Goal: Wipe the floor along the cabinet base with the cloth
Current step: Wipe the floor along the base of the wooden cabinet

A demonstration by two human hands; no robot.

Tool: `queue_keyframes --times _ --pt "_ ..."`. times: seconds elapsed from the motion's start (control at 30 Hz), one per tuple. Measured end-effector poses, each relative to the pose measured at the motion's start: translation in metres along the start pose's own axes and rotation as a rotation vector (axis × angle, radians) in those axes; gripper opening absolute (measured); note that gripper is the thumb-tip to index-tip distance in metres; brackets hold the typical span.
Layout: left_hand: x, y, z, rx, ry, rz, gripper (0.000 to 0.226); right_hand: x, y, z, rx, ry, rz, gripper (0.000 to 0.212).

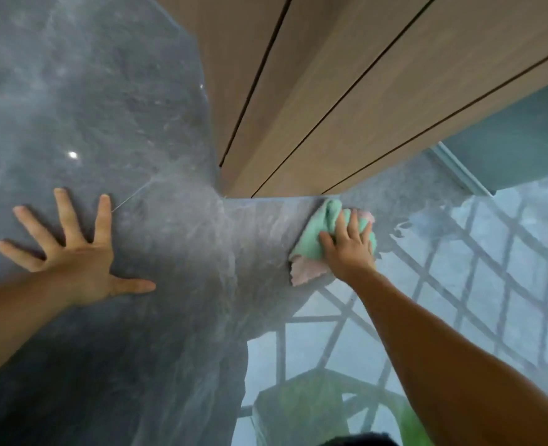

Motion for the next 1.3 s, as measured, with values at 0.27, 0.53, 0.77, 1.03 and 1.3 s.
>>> queue_keyframes --times 0.27,0.53,0.77,1.03,1.3 --pt "-0.006 0.009 0.007 0.085 -0.040 0.011 0.147 0.147 0.066 -0.046 0.084 0.166 0.564 0.083" --pt "-0.001 0.002 0.005 0.160 -0.065 0.079 0.152 0.066 0.010 -0.032 -0.061 0.338 0.568 0.077" --pt "0.002 -0.001 0.004 0.172 -0.100 0.111 0.152 0.005 -0.028 -0.007 0.042 -0.115 -0.439 0.094" --pt "-0.005 0.006 0.006 0.146 -0.101 0.049 0.149 0.186 0.102 -0.076 0.130 0.256 0.841 0.089" --pt "-0.003 -0.004 0.002 0.101 -0.112 0.043 0.153 -0.055 -0.027 0.013 0.123 0.171 -0.115 0.071"
Point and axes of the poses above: each hand's wrist, its own y-axis away from the middle knuckle, its own z-axis out of the back of the hand, x = y × z, the point moved 5 cm from there along -y, towards the middle knuckle, and after that the axes turned 1 degree about x, right-handed, at the moved point
